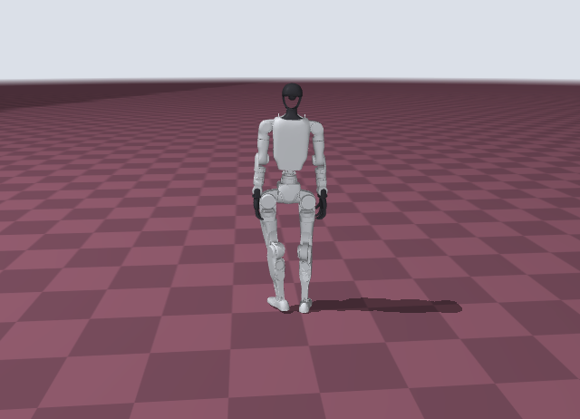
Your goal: In place motions
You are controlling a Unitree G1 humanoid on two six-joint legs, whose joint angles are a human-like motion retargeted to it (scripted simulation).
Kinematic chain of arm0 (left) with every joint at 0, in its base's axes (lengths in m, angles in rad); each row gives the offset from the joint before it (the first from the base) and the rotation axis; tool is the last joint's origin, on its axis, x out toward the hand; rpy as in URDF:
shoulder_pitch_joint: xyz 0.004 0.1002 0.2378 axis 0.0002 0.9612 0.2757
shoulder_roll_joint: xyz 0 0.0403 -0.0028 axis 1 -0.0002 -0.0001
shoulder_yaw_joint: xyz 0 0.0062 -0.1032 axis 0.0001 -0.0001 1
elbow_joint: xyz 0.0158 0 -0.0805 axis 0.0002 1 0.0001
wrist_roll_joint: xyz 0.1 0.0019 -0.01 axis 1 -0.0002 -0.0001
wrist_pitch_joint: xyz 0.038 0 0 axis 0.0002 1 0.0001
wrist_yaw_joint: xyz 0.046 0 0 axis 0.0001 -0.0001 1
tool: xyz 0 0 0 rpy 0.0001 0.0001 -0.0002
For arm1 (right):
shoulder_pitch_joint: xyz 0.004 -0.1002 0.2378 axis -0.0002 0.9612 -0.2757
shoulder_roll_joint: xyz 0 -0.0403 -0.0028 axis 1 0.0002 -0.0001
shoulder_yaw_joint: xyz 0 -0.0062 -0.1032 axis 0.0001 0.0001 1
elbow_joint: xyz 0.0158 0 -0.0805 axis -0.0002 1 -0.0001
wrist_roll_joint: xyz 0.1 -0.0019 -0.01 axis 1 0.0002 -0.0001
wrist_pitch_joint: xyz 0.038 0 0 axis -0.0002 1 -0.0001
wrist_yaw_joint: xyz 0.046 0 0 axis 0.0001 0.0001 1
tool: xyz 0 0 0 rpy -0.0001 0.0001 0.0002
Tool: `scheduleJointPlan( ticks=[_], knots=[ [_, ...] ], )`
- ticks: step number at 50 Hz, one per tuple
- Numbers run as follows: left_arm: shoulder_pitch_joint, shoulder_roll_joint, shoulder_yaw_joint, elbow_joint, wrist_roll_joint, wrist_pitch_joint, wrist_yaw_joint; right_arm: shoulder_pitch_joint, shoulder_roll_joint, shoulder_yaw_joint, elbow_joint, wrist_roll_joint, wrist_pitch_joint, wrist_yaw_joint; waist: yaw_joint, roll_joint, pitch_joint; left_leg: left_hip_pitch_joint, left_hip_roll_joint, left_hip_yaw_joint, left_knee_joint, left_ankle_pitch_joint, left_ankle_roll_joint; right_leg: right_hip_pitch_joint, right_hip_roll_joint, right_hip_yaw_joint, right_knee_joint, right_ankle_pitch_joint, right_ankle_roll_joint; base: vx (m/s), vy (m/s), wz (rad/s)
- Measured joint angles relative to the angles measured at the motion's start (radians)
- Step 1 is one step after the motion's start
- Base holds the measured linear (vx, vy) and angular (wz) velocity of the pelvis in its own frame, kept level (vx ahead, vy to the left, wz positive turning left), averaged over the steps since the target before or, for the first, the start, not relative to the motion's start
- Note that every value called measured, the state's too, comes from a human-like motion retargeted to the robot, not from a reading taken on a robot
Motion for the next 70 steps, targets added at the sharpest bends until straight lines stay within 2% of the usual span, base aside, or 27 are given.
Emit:
scheduleJointPlan(
  ticks=[14, 28, 40, 43, 47, 49, 58, 65, 68, 70],
  knots=[
    [0.015, 0.001, 0.004, 0.016, 0.013, 0.003, -0.002, 0.015, 0.015, 0.014, 0.008, -0.011, -0.005, 0.006, -0.005, -0.018, -0.003, 0.001, 0.001, -0.030, 0.002, 0.031, -0.003, 0.019, 0.004, -0.024, -0.009, -0.007, 0.023, -0.01, -0.03, 0.09],
    [0.025, 0.000, -0.011, -0.014, 0.015, 0.001, -0.008, 0.040, -0.005, -0.031, 0.061, 0.003, 0.000, -0.004, 0.036, -0.035, -0.006, -0.054, 0.000, -0.101, 0.023, 0.096, -0.010, 0.042, -0.008, -0.139, -0.032, -0.038, 0.060, -0.05, -0.02, 0.49],
    [0.012, -0.001, -0.015, -0.021, -0.002, 0.001, 0.003, 0.022, -0.025, -0.052, 0.021, 0.025, -0.023, 0.008, 0.089, -0.030, 0.026, -0.202, 0.038, -0.140, 0.130, 0.152, -0.066, 0.029, -0.005, -0.306, -0.056, -0.074, 0.101, -0.17, 0.00, 0.79],
    [0.012, -0.002, -0.018, -0.022, -0.004, 0.001, 0.011, 0.022, -0.035, -0.051, 0.019, 0.028, -0.027, 0.009, 0.114, -0.045, 0.042, -0.210, 0.048, -0.054, 0.137, 0.114, -0.023, 0.028, -0.023, -0.346, -0.057, -0.084, 0.114, -0.18, 0.06, 0.93],
    [0.027, -0.001, -0.018, -0.022, -0.005, -0.002, 0.020, 0.026, -0.045, -0.054, 0.023, 0.016, -0.026, 0.007, 0.117, -0.066, 0.040, -0.167, 0.098, 0.243, 0.127, 0.040, 0.014, 0.027, -0.053, -0.419, -0.060, -0.096, 0.139, -0.13, 0.10, 1.24],
    [0.032, 0.001, -0.014, -0.013, -0.006, -0.001, 0.025, 0.029, -0.047, -0.058, 0.023, 0.012, -0.026, 0.005, 0.105, -0.072, 0.035, -0.154, 0.114, 0.322, 0.133, 0.028, 0.023, 0.027, -0.064, -0.459, -0.063, -0.100, 0.154, -0.10, 0.11, 1.49],
    [0.042, 0.004, 0.013, 0.017, -0.014, 0.003, 0.037, 0.032, -0.045, -0.063, 0.050, 0.022, -0.024, 0.003, 0.141, -0.091, 0.020, -0.125, 0.131, 0.292, 0.190, 0.049, 0.018, 0.017, -0.088, -0.582, -0.067, -0.099, 0.202, -0.09, 0.13, 1.11],
    [0.055, -0.004, 0.045, 0.035, -0.054, 0.003, 0.049, 0.025, -0.028, -0.051, 0.014, 0.018, -0.031, 0.009, 0.131, -0.105, 0.010, -0.019, 0.135, 0.510, 0.205, 0.016, -0.007, 0.026, -0.109, -0.671, -0.064, -0.083, 0.232, -0.04, 0.12, 1.04],
    [0.045, -0.001, 0.041, 0.056, -0.057, 0.008, 0.051, 0.020, -0.023, -0.047, -0.006, 0.023, -0.036, 0.014, 0.119, -0.089, 0.007, -0.005, 0.123, 0.523, 0.188, 0.012, -0.052, 0.037, -0.094, -0.696, -0.058, -0.065, 0.244, -0.02, 0.12, 0.97],
    [0.041, -0.001, 0.035, 0.063, -0.051, 0.010, 0.052, 0.018, -0.023, -0.045, -0.011, 0.024, -0.038, 0.016, 0.124, -0.076, 0.008, 0.000, 0.107, 0.518, 0.144, -0.006, -0.051, 0.047, -0.084, -0.704, -0.051, -0.050, 0.246, 0.02, 0.15, 0.72]
  ],
)
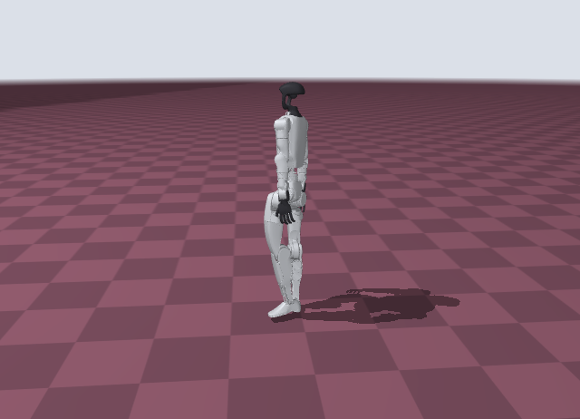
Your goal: In place motions
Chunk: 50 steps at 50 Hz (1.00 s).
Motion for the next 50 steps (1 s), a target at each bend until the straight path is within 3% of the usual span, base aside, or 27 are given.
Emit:
scheduleJointPlan(
  ticks=[10, 27, 37, 42, 47, 50],
  knots=[
    [-0.008, -0.010, -0.005, -0.030, 0.012, -0.009, -0.002, -0.012, 0.015, 0.011, 0.009, 0.007, -0.004, 0.007, 0.058, -0.026, -0.020, -0.049, -0.069, -0.147, -0.037, -0.022, 0.012, 0.000, -0.019, -0.038, -0.002, 0.023, -0.023, 0.02, 0.15, 0.44],
    [-0.019, 0.005, 0.017, -0.033, 0.002, -0.006, -0.012, -0.009, 0.022, 0.044, 0.061, -0.007, 0.006, 0.003, 0.095, 0.006, -0.018, -0.065, -0.087, -0.281, -0.071, -0.066, 0.020, 0.025, 0.009, -0.064, 0.014, 0.116, -0.074, 0.06, 0.12, 0.07],
    [-0.036, 0.015, -0.019, -0.050, 0.022, -0.014, -0.019, 0.016, 0.000, 0.041, 0.038, -0.041, 0.027, 0.011, 0.064, 0.024, 0.008, -0.072, -0.082, -0.352, -0.068, -0.088, 0.034, 0.071, -0.019, -0.162, 0.100, 0.316, -0.103, 0.06, 0.14, 0.48],
    [-0.052, 0.034, -0.069, -0.020, 0.076, -0.010, -0.012, 0.034, -0.004, 0.029, -0.003, -0.016, 0.019, 0.000, -0.004, 0.089, 0.010, -0.093, -0.016, -0.411, -0.050, -0.094, 0.039, 0.057, -0.038, -0.128, 0.236, 0.451, -0.171, 0.05, 0.11, 1.00],
    [-0.079, 0.053, -0.078, -0.008, 0.096, -0.005, -0.015, 0.019, -0.001, 0.032, 0.006, 0.003, 0.020, 0.006, -0.040, 0.060, 0.035, -0.105, -0.052, -0.457, -0.057, -0.076, 0.064, -0.061, -0.038, 0.230, 0.307, 0.405, -0.006, 0.00, 0.02, 0.94],
    [-0.084, 0.064, -0.075, -0.012, 0.086, -0.008, -0.017, 0.017, 0.004, 0.043, 0.008, -0.005, 0.019, 0.005, -0.057, 0.035, 0.042, -0.111, -0.076, -0.484, -0.064, -0.062, 0.077, -0.106, -0.004, 0.393, 0.264, 0.321, 0.014, 0.05, -0.03, 1.07]
  ],
)
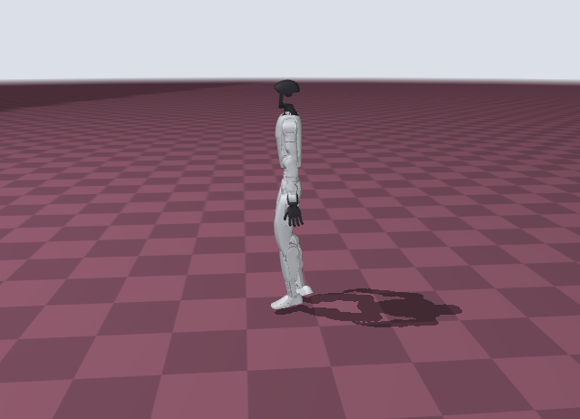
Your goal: In place motions
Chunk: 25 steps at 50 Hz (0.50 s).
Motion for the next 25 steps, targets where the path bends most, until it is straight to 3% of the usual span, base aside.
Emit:
scheduleJointPlan(
  ticks=[6, 8, 10, 12, 25],
  knots=[
    [-0.009, 0.017, 0.010, 0.004, -0.004, 0.003, -0.005, 0.001, 0.011, 0.015, -0.004, -0.017, -0.004, 0.002, -0.052, -0.033, 0.011, 0.005, -0.042, -0.089, -0.017, 0.030, 0.017, -0.071, 0.058, 0.258, -0.102, -0.244, -0.026, 0.06, -0.05, 1.22],
    [-0.008, 0.018, 0.010, 0.005, -0.002, 0.003, -0.003, 0.002, 0.014, 0.017, -0.002, -0.017, -0.004, 0.002, -0.040, -0.036, 0.015, 0.023, -0.049, -0.103, -0.036, 0.040, 0.022, -0.086, 0.076, 0.307, -0.125, -0.247, -0.099, 0.11, -0.04, 0.65],
    [-0.001, 0.015, 0.008, 0.007, 0.000, 0.003, -0.003, 0.006, 0.015, 0.018, 0.001, -0.019, -0.004, 0.003, -0.007, -0.039, 0.007, 0.034, -0.056, -0.097, -0.053, 0.047, 0.027, -0.073, 0.069, 0.304, -0.132, -0.254, -0.105, 0.14, -0.04, 0.29],
    [0.004, 0.009, 0.003, 0.014, 0.003, 0.005, -0.001, 0.010, 0.017, 0.009, 0.002, -0.023, -0.002, 0.006, 0.003, -0.036, -0.006, 0.031, -0.058, -0.122, -0.052, 0.058, 0.030, -0.041, 0.046, 0.180, -0.154, -0.269, -0.099, 0.14, -0.03, 0.77],
    [0.057, -0.048, 0.016, 0.020, -0.024, 0.001, 0.007, -0.011, 0.025, 0.004, -0.054, -0.013, -0.009, 0.002, 0.062, -0.033, -0.047, 0.035, -0.070, -0.194, -0.052, 0.107, 0.013, 0.041, 0.032, 0.081, -0.242, -0.304, -0.091, 0.07, -0.02, 0.47]
  ],
)
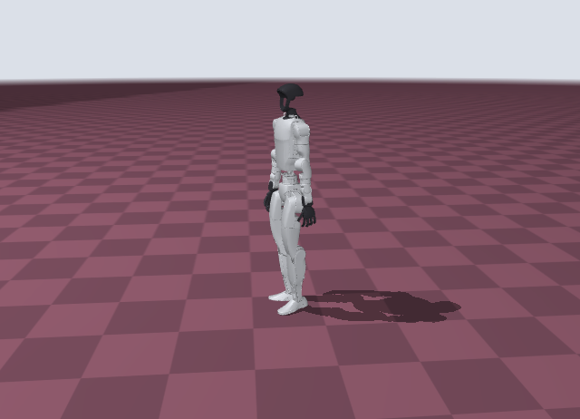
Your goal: In place motions
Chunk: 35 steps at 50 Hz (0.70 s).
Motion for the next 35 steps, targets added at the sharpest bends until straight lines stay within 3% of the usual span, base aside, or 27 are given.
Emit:
scheduleJointPlan(
  ticks=[9, 35],
  knots=[
    [0.006, 0.005, 0.008, 0.005, -0.001, 0.003, -0.002, -0.008, 0.003, 0.034, -0.065, -0.013, -0.016, 0.006, 0.002, 0.007, 0.009, 0.009, 0.009, -0.015, 0.003, 0.021, -0.011, 0.030, 0.012, -0.019, -0.009, -0.007, 0.013, 0.00, -0.02, 0.06],
    [-0.015, 0.008, -0.003, -0.015, -0.014, -0.002, -0.017, 0.033, -0.010, -0.004, 0.103, -0.028, 0.000, -0.004, -0.016, 0.005, 0.005, 0.028, 0.023, -0.026, -0.009, 0.070, -0.037, 0.053, 0.033, -0.026, 0.001, -0.013, 0.038, 0.00, -0.01, 0.01]
  ],
)
